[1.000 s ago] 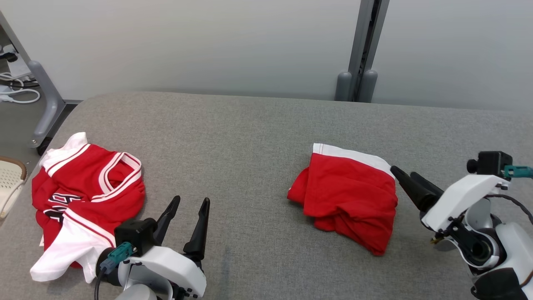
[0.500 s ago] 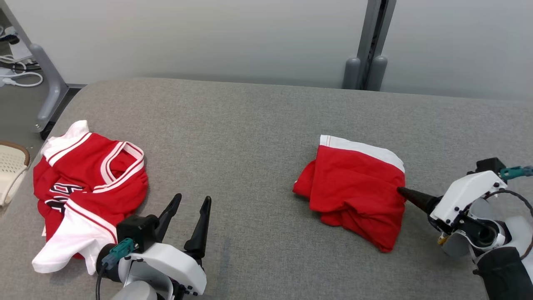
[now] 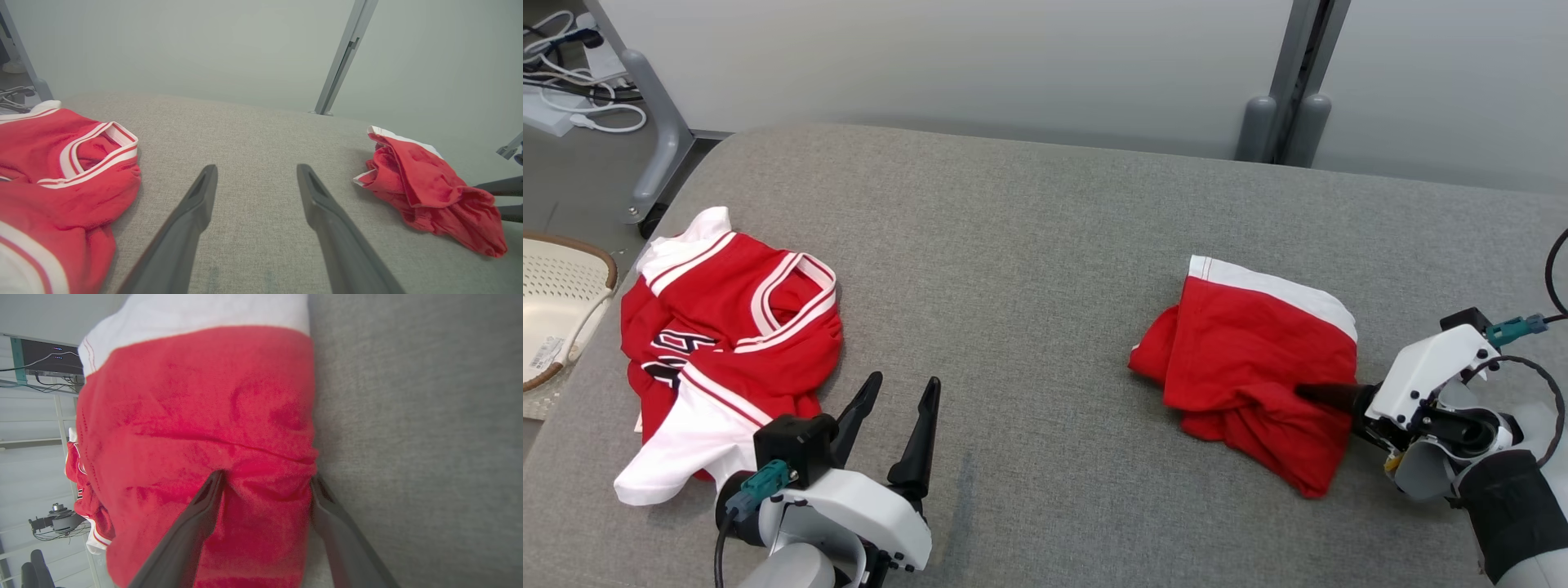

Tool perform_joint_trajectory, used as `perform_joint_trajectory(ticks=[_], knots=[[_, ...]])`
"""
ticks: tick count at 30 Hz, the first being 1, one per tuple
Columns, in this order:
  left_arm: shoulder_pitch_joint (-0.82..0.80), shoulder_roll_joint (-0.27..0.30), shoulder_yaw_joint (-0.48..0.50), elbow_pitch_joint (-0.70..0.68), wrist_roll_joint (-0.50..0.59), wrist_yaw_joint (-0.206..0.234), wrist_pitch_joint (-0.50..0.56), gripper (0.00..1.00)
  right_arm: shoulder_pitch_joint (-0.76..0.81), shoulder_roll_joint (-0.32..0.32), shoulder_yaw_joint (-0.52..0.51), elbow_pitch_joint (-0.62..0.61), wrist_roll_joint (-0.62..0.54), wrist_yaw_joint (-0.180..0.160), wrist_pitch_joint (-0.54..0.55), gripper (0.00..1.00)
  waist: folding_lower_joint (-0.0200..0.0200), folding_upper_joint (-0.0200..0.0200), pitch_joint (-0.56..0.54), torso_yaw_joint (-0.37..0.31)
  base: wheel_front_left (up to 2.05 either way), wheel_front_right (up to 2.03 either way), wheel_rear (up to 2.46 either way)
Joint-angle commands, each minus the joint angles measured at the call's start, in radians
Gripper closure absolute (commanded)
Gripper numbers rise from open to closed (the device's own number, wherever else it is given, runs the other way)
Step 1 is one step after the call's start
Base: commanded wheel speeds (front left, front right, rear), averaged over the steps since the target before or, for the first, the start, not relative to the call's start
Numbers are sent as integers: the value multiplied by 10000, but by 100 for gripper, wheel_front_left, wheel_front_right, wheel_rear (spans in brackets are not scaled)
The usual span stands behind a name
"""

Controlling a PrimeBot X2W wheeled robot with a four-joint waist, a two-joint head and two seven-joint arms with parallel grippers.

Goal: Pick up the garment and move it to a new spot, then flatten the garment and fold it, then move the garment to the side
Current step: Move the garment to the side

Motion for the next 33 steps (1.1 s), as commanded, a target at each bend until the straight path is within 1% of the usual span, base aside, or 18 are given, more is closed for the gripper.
perform_joint_trajectory(ticks=[1, 3, 4, 6, 10, 16, 17, 20, 23, 28, 33], knots=[[-192, -4, 37, 35, -18, -56, -48, 0, -23, 67, 13, 212, -57, 3, 1, 0, 0, 0, 17, 47, 0, 0, 0], [-198, -13, 56, 73, -30, -81, -57, 0, -113, 169, -45, 348, 41, 3, 5, 0, 0, 0, 22, 98, 0, 0, 0], [-196, -12, 63, 92, -29, -68, -52, 0, -155, 196, -89, 344, 122, 3, -16, 18, 0, 0, 21, 116, 0, 0, 0], [-183, -16, 74, 117, -31, -69, -64, 0, -185, 225, -114, 226, 227, 4, -54, 100, 0, 0, 10, 128, 0, 0, 0], [-142, -32, 86, 134, -36, -36, -86, 0, -83, 208, 3, -122, 378, 6, -113, 100, 0, 0, -37, 67, 0, 0, 0], [-114, 9, 101, 94, -2, -22, -113, 0, 148, 143, 242, -977, 619, 6, -405, 100, 0, 0, -120, -187, 0, 0, 0], [-137, -6, 119, 53, 43, -32, -135, 0, 185, 65, 372, -1335, 721, 6, -485, 100, 0, 0, -138, -286, 0, 0, 0], [-114, -30, 162, 17, 97, -50, -148, 0, 377, -77, 587, -1848, 888, 6, -489, 100, 0, 0, -144, -474, 0, 0, 0], [-124, -83, 211, -51, 185, -109, -173, 0, 444, -407, 833, -2325, 987, 6, -481, 100, 0, 0, -76, -697, 0, 0, 0], [-240, -150, 387, -119, 406, -186, -212, 0, 442, -709, 1206, -2887, 1150, 6, -416, 100, 0, 0, 111, -1034, 0, 0, 0], [-354, -311, 694, -279, 965, -311, -231, 0, 275, -1141, 1658, -3481, 1345, 7, -499, 100, 0, 0, 455, -1522, 0, 0, 0]])
